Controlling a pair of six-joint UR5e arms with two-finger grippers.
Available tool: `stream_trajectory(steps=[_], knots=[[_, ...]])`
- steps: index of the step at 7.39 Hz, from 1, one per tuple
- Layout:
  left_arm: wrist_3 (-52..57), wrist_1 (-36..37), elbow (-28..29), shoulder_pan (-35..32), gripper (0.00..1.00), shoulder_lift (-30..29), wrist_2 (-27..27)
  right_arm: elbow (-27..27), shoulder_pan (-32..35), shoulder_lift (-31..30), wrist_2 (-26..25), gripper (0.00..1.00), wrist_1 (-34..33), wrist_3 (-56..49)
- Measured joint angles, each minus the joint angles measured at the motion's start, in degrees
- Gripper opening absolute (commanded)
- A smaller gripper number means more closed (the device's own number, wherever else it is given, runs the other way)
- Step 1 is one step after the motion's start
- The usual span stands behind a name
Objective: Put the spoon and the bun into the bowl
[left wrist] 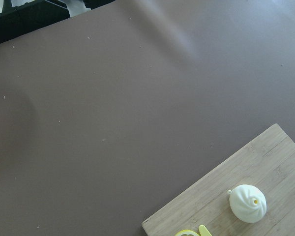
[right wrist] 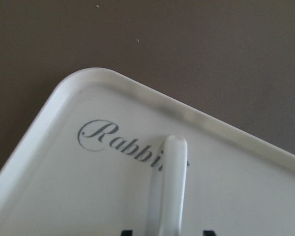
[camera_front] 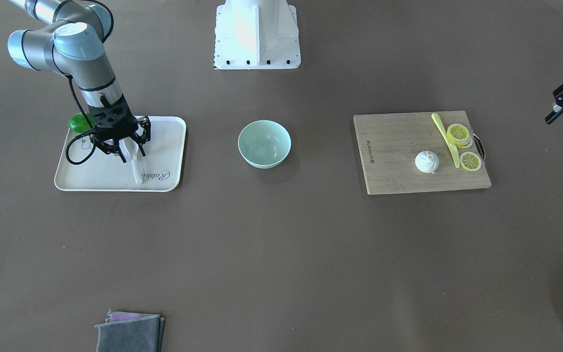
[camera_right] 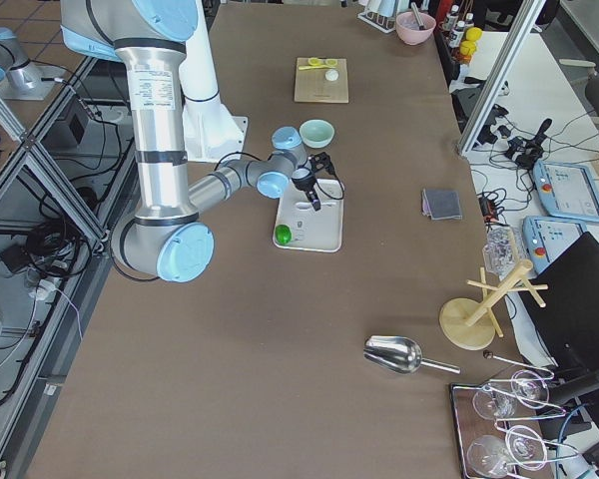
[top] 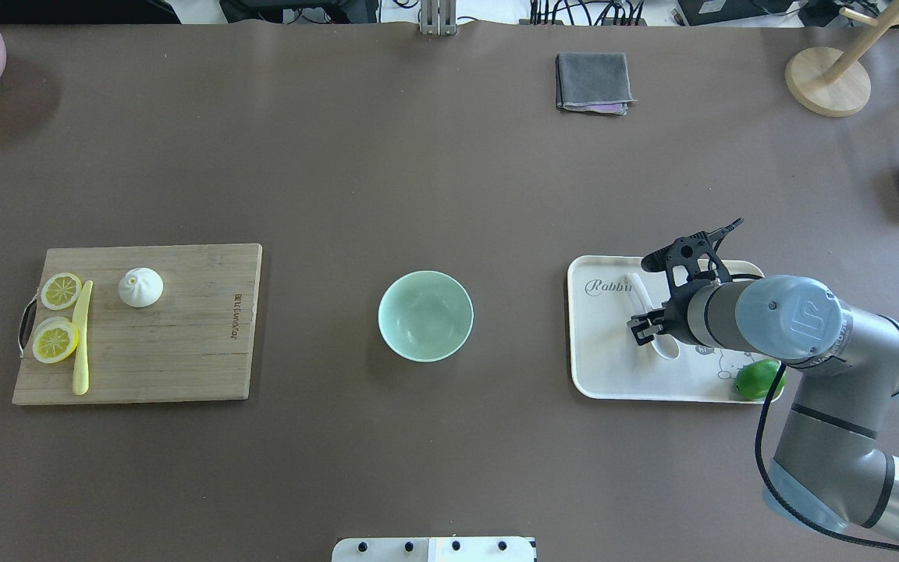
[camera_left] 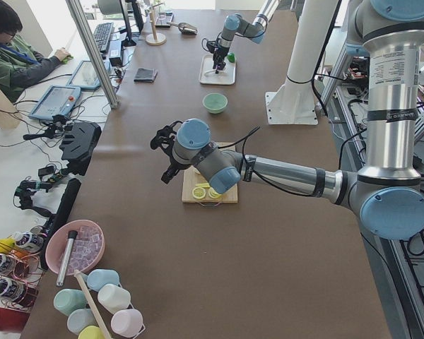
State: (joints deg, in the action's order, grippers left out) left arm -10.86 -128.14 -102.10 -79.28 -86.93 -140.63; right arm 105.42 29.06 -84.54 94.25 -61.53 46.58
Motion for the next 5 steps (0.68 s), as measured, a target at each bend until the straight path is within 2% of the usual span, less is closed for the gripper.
stream_trajectory(steps=[3, 4, 5], knots=[[-0.03, 0.00, -0.02, 0.00, 0.98, 0.00, 0.00, -0.27, -0.05, 0.19, -0.09, 0.38, -0.27, 0.00], [-0.03, 0.00, -0.01, 0.00, 0.98, 0.00, 0.00, -0.67, -0.06, 0.38, -0.11, 0.22, -0.28, 0.00], [-0.03, 0.00, 0.00, 0.00, 0.98, 0.00, 0.00, -1.07, -0.06, 0.74, -0.11, 0.00, -0.22, 0.00]])
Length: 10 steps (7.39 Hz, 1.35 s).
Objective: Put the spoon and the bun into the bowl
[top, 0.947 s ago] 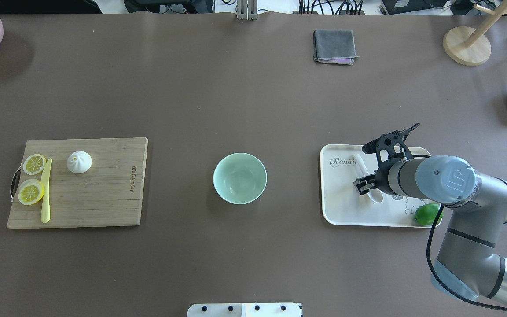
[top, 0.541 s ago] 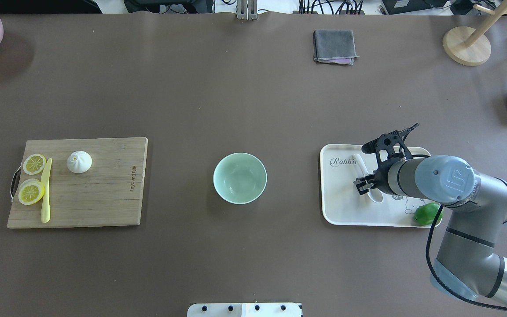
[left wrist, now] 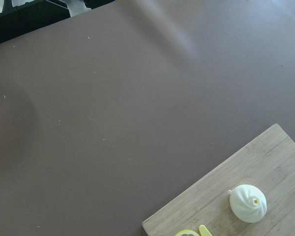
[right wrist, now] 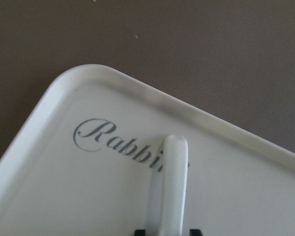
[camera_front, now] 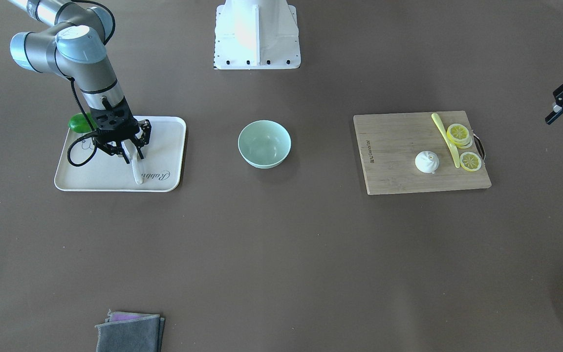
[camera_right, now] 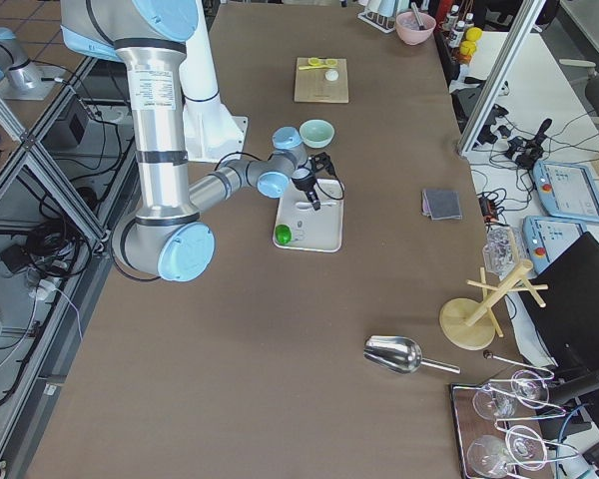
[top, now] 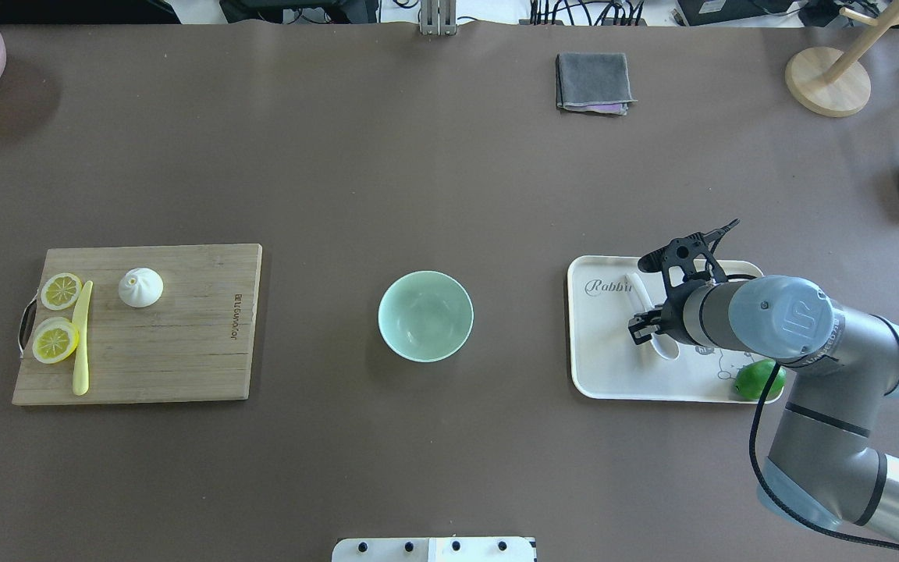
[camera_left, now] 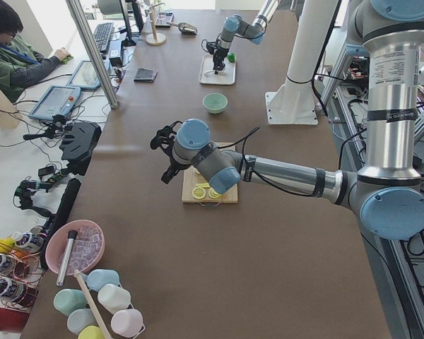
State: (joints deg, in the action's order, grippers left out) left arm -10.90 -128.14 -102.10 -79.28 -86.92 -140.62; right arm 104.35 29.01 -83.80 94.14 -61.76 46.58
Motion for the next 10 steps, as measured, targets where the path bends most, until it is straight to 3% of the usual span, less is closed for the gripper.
stream_trajectory(steps=[4, 6, 10], knots=[[0.00, 0.00, -0.02, 0.00, 0.98, 0.00, -0.02, 0.25, 0.37, 1.85, 0.08, 0.00, -0.22, 1.72], [-0.06, 0.00, -0.03, 0.00, 0.98, 0.00, -0.07, 0.17, -0.26, 6.40, -0.11, 0.00, -2.61, 14.12], [-0.09, 0.00, -0.06, 0.11, 0.98, 0.00, -0.25, -0.94, -9.46, 27.39, -11.96, 0.00, -26.43, 44.66]])
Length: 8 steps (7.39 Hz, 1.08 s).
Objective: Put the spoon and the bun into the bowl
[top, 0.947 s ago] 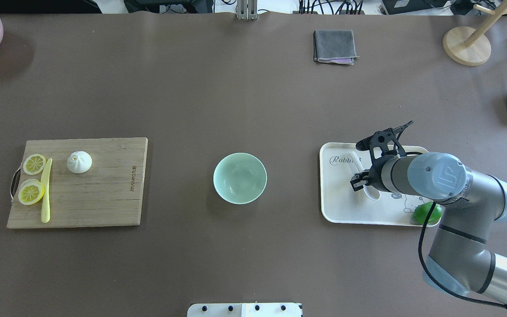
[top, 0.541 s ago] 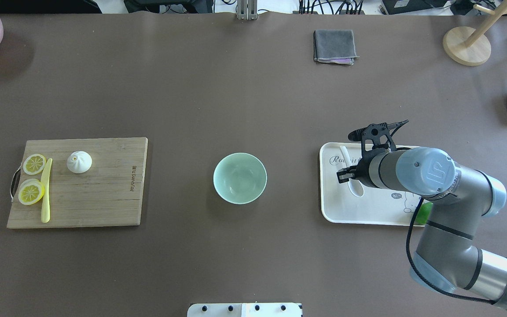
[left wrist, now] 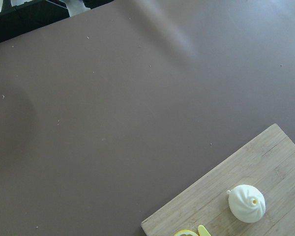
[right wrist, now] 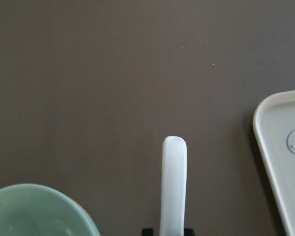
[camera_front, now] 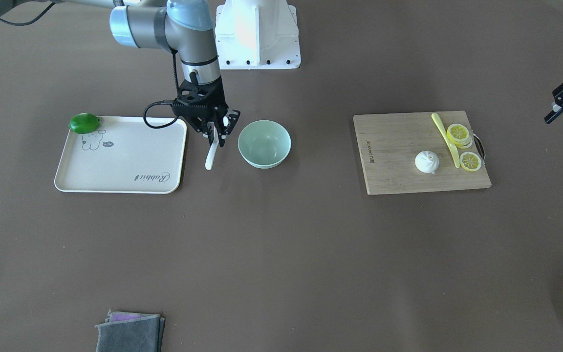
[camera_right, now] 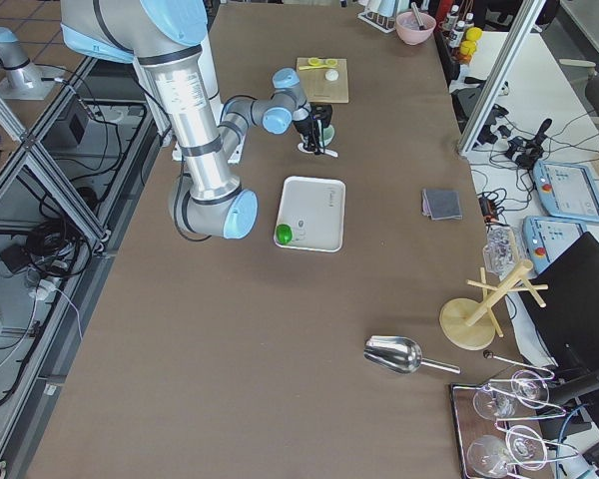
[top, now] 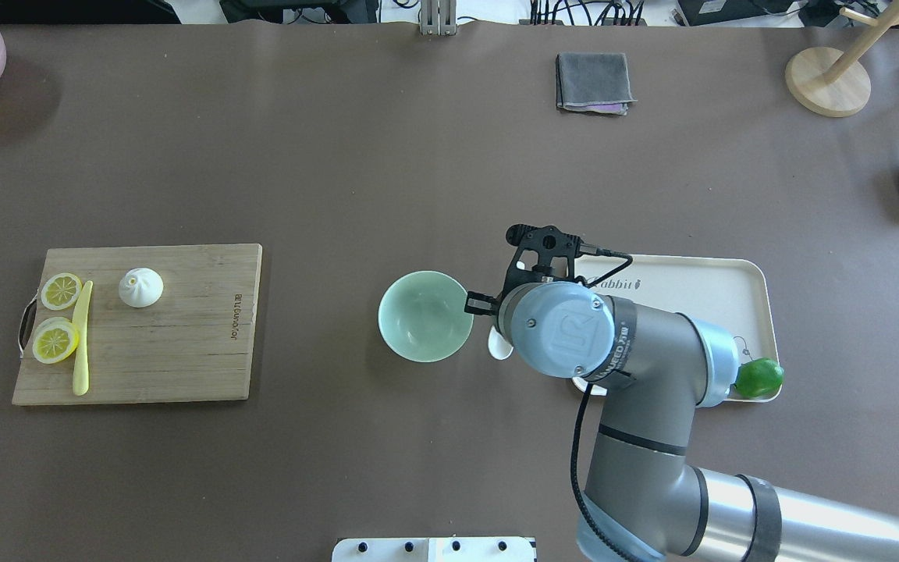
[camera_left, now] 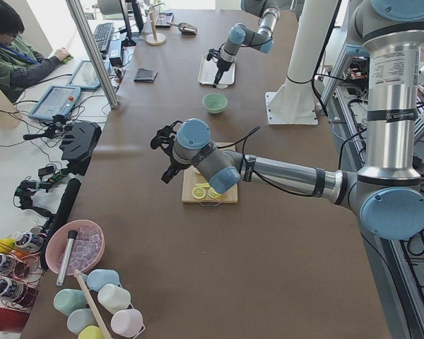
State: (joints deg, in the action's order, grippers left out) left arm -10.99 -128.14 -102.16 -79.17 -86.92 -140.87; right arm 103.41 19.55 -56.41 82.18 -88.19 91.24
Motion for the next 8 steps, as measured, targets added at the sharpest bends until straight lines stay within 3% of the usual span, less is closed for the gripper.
stream_trajectory(steps=[3, 5, 8], knots=[[0.00, 0.00, 0.02, 0.32, 0.98, 0.00, -0.02, -9.84, -3.21, 12.78, -7.85, 0.00, -7.89, 13.71], [0.00, 0.00, -0.04, 0.47, 0.98, 0.00, -0.04, -13.71, -3.45, 15.09, -10.20, 0.99, -8.49, 15.98], [-0.92, -0.12, -0.14, 0.93, 0.98, -0.04, -0.09, -12.84, -3.39, 15.29, -12.55, 1.00, -8.68, 13.22]])
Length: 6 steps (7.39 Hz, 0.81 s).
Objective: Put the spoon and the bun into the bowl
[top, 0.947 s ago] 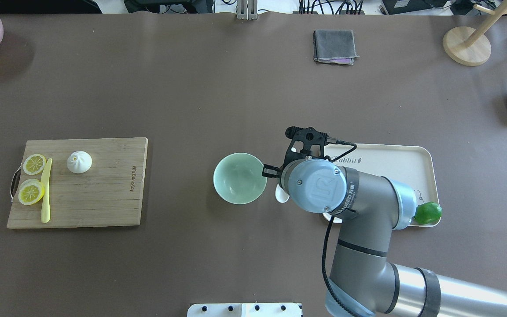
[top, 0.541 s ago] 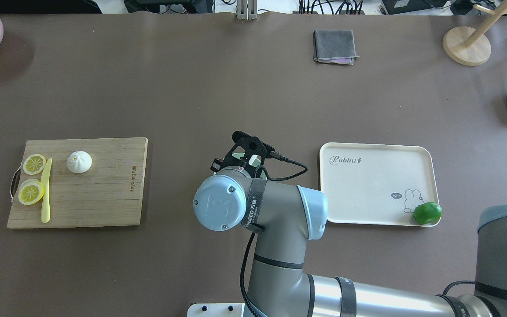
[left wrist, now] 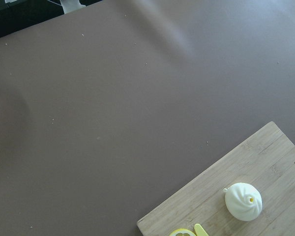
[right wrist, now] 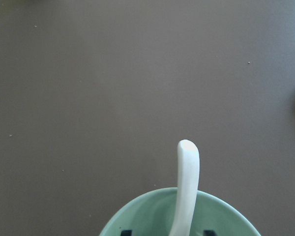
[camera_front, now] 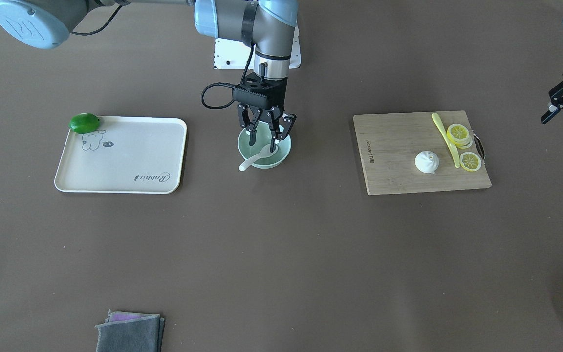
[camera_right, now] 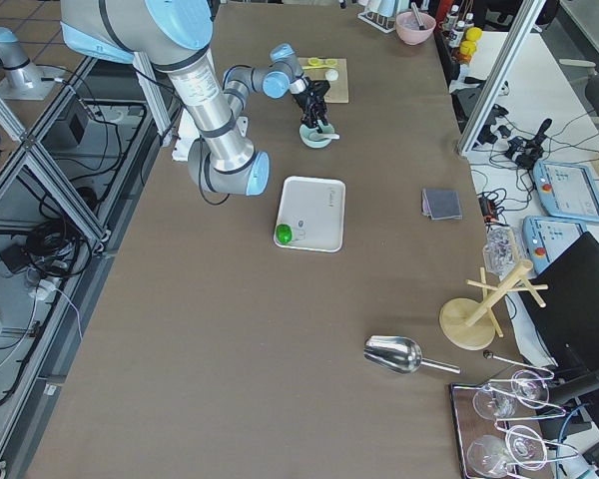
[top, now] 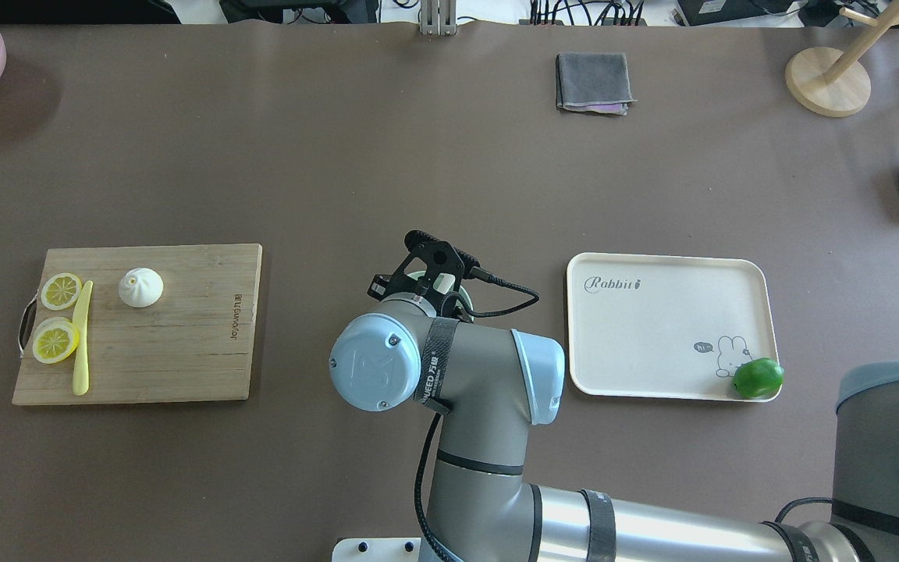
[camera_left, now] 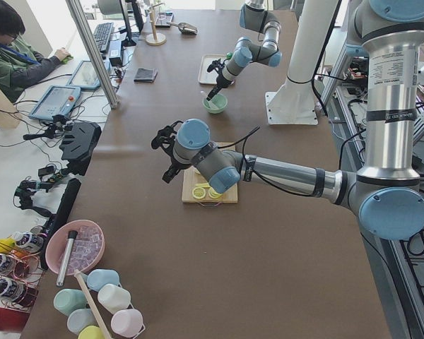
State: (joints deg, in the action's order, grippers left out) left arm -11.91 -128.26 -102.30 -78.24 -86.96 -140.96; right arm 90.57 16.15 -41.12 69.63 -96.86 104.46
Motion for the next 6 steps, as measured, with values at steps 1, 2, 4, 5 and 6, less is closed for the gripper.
stream_trajectory(steps=[1, 2, 4, 5, 6], knots=[[-3.39, -1.22, -0.20, 1.31, 0.99, -0.05, 0.23, 2.04, 0.79, -0.47, 0.81, 1.00, -0.02, -3.80], [-9.21, -4.06, -0.36, 3.71, 0.99, -0.12, 1.44, 5.20, 2.84, -1.95, 3.91, 1.00, 0.00, -8.95], [-18.63, -7.75, -1.20, 12.21, 0.98, -0.27, 9.80, 12.88, 10.57, -7.60, 15.12, 1.00, 0.29, -22.44], [-22.01, -8.18, -1.52, 18.08, 0.97, -0.34, 15.86, 16.24, 15.37, -11.28, 21.26, 1.00, 0.62, -30.45], [-25.43, -8.35, -1.65, 24.34, 0.94, -0.52, 22.54, 19.00, 20.32, -14.81, 27.54, 1.00, 0.80, -38.24]])
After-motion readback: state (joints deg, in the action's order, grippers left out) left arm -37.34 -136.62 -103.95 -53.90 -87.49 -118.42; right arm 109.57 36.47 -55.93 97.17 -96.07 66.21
